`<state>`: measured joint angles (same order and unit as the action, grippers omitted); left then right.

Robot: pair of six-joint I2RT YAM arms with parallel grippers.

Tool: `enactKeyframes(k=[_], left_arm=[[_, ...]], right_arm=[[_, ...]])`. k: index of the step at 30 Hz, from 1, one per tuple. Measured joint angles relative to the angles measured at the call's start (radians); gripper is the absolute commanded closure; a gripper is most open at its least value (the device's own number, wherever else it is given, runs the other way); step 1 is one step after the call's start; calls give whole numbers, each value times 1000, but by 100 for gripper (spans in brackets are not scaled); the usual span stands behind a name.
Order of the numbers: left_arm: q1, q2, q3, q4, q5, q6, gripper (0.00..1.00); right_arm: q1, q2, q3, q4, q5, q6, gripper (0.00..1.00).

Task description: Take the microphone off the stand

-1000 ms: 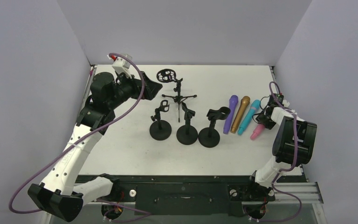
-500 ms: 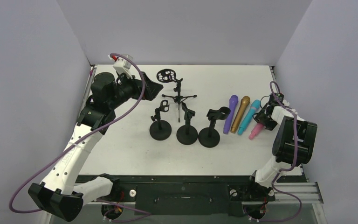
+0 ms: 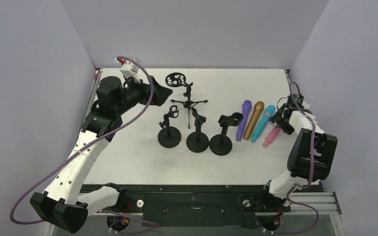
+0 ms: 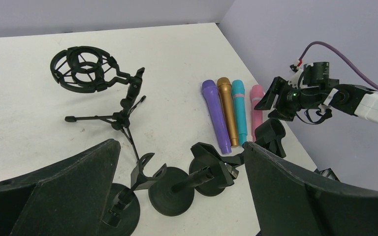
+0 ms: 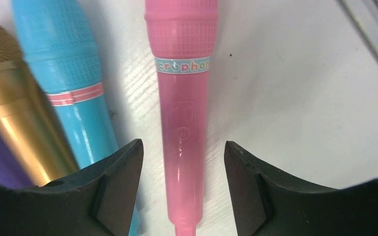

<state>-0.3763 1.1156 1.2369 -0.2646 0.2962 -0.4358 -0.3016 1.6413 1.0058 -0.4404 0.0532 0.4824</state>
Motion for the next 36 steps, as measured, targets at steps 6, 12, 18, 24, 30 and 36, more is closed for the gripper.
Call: enactKeyframes(k=[6, 12, 18, 24, 30, 36], left_arm=[[0, 7, -11, 6, 3, 0, 4], [21, 14, -21, 5, -2, 0, 4], [25, 15, -30, -2, -108, -14, 4], [24, 17, -32, -65, -293, -16, 4], [14, 7, -31, -135, -479, -24, 4], [-2, -10, -16, -222, -616, -14, 4]], right_arm=[[0, -90, 28, -29, 1, 16, 38], [22, -246, 37, -89, 5, 32, 30], [146, -423, 156, -148, 15, 35, 23], [316, -499, 323, -163, 24, 47, 16], [560, -476, 475, -165, 56, 58, 15], [652, -441, 571, -145, 49, 58, 14]])
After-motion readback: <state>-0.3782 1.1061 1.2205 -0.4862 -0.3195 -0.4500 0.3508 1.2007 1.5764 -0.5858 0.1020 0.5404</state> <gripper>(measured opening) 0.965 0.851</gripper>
